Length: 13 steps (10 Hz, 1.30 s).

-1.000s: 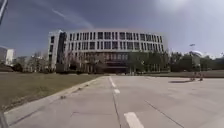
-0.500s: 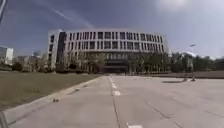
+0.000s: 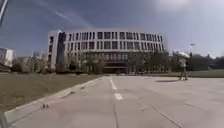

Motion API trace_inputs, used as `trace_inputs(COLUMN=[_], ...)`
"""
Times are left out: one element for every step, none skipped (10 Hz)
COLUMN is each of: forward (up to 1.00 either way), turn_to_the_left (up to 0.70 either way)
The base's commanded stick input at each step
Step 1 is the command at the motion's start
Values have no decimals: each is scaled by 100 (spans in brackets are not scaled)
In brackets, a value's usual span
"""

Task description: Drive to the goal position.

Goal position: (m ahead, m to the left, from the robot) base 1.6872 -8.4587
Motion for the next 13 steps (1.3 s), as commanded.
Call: trace_inputs(forward=[70, 70, 70, 70, 70, 70, 70, 70, 70, 70, 70, 70, 70], turn_to_the_left=[3, 1, 0, 0, 0, 0, 0, 0, 0, 0, 0, 0, 0])
